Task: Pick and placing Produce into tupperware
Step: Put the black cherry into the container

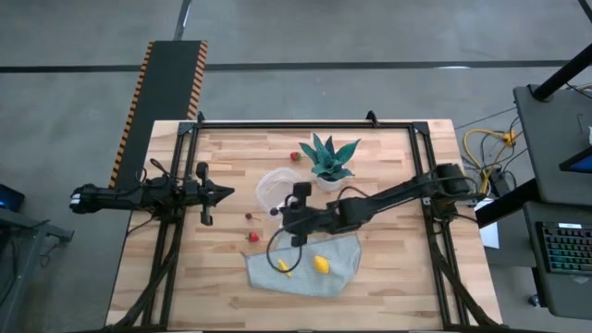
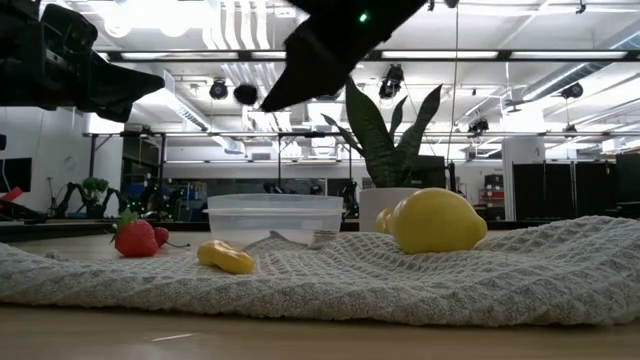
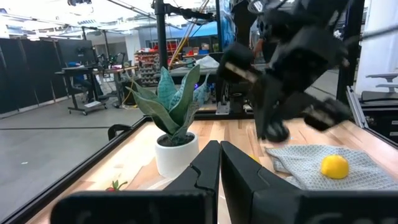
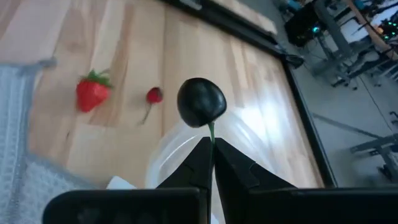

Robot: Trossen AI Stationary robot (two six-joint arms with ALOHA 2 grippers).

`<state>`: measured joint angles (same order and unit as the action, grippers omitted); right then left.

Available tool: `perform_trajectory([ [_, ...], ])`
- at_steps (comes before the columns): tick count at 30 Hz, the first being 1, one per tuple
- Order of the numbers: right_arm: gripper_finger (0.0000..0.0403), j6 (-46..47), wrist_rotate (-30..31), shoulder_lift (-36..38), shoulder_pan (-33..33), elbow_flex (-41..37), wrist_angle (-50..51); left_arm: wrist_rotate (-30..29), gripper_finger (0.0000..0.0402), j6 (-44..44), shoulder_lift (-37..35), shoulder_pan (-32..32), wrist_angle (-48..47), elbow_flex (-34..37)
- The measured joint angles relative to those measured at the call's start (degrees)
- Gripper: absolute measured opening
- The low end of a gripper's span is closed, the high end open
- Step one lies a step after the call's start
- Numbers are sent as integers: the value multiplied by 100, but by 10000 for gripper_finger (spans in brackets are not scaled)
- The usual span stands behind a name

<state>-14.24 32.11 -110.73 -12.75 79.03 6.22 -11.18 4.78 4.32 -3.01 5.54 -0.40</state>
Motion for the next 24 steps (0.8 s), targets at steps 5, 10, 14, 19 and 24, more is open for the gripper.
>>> perform_trajectory([
  [5,8,-72,480,-505,205,474,598,2,0,0,-2,0,-7,0],
  [10,8,71,449,-847,358,837,1150,3,0,0,16,0,3,0],
  [14,8,28,353,-1012,367,876,1182,2,0,2,30,-2,2,0],
  [19,8,71,352,-1052,384,878,1327,2,0,2,42,-4,-11,0],
  [24,8,53,138,-1157,430,878,1370,2,0,2,52,-4,-1,0],
])
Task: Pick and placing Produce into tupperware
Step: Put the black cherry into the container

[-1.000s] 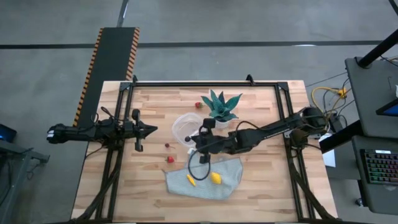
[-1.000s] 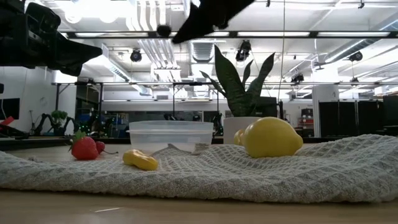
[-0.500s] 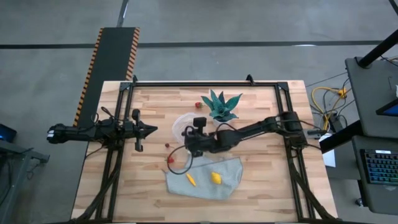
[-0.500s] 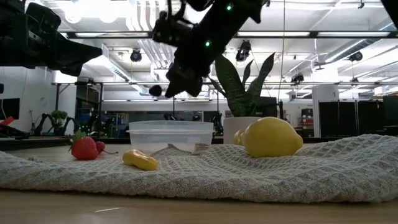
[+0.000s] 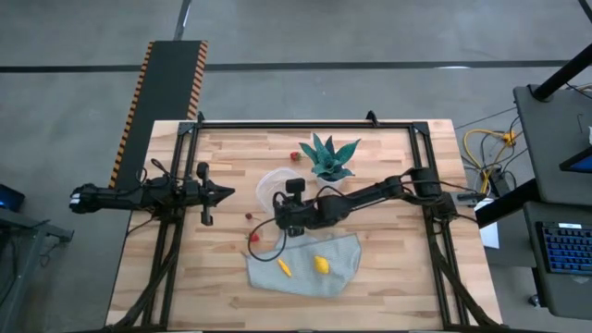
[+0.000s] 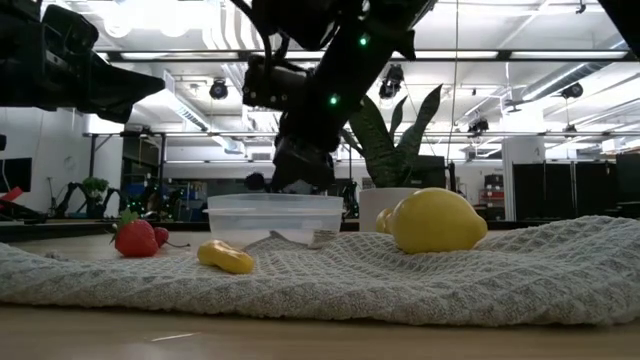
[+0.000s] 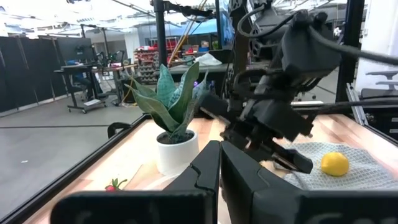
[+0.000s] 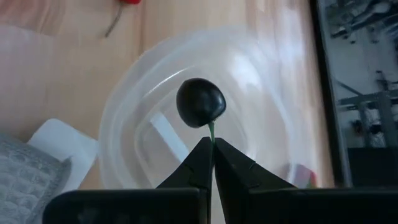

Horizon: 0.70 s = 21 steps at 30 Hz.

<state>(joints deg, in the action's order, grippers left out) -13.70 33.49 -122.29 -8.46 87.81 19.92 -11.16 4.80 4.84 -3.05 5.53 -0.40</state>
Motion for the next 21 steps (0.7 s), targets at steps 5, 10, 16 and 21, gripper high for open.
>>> perform_trajectory([
  [5,8,20,-85,-77,16,0,75,0,0,0,0,2,0,0],
  [10,9,58,-123,-77,14,0,92,0,0,0,0,2,-1,0],
  [16,9,62,-537,-77,14,0,89,0,0,0,0,4,-1,0],
  [21,9,62,-540,-75,12,0,88,-1,0,0,0,4,-1,0],
])
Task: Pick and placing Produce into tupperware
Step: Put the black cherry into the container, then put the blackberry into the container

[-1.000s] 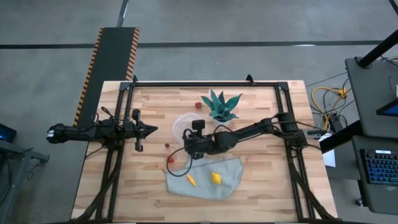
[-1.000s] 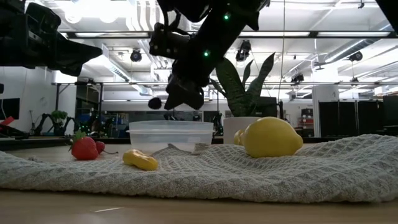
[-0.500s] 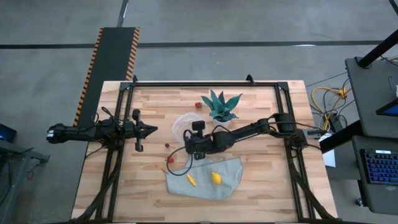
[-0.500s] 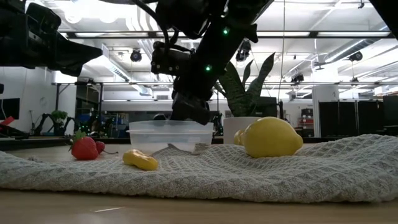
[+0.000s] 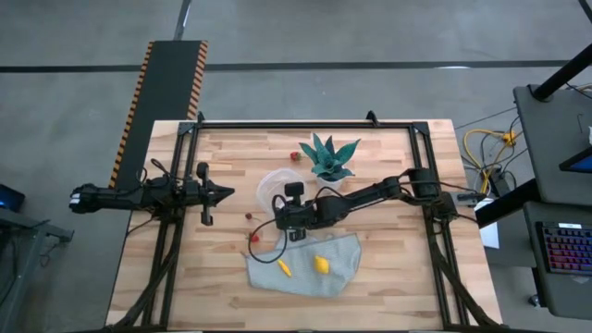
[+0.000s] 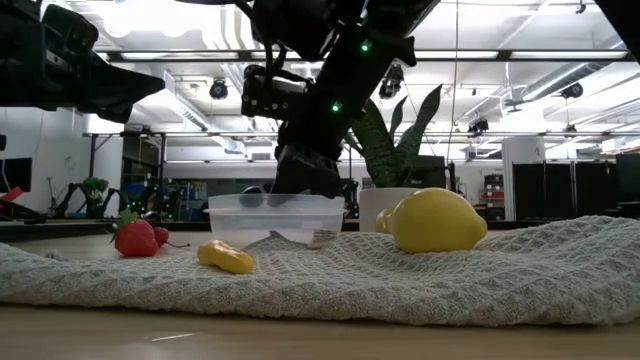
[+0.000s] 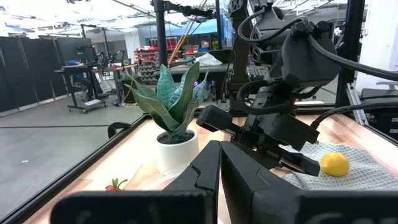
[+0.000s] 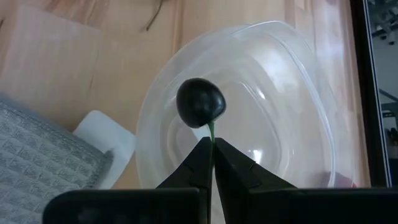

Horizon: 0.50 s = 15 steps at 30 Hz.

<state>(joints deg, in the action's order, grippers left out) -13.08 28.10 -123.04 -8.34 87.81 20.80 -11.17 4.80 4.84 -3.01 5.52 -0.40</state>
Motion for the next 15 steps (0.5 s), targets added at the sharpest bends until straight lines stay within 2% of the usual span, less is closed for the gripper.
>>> perform_trajectory([
  [5,15,0,6,0,0,-2,0,1,0,0,0,0,0,0],
  [15,65,1,44,2,0,-2,-2,1,0,0,0,0,0,0],
])
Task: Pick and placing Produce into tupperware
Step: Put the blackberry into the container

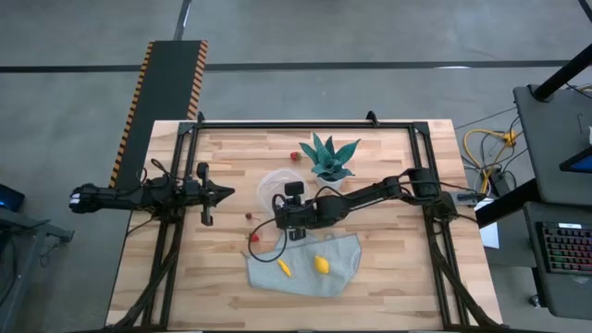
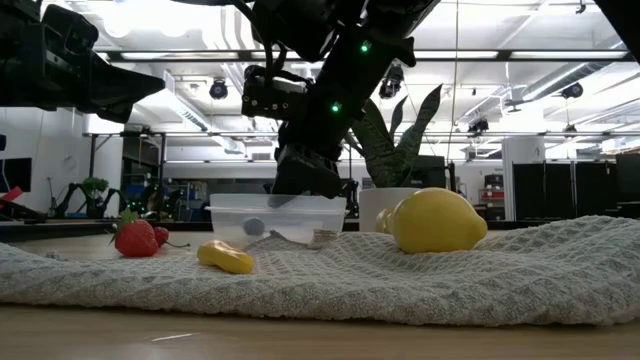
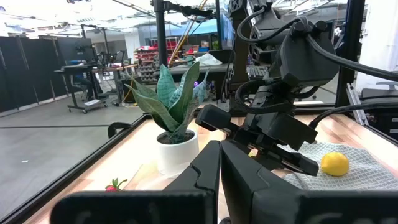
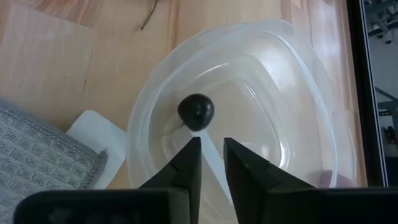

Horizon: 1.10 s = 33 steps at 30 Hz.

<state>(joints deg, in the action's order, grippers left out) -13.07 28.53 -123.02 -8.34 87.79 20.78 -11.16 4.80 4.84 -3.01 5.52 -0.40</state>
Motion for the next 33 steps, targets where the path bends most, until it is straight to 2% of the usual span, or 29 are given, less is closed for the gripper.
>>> perform_trajectory([
  [7,78,3,0,115,0,-7,4,-1,0,2,0,0,-1,0],
  [19,72,35,0,942,-182,-7,39,-2,0,2,0,-4,0,0],
  [26,68,-30,-1,1887,-462,-9,861,0,0,2,0,-3,-6,0],
  [33,75,540,-9,2914,-645,-242,1880,0,0,0,0,-1,-7,0],
])
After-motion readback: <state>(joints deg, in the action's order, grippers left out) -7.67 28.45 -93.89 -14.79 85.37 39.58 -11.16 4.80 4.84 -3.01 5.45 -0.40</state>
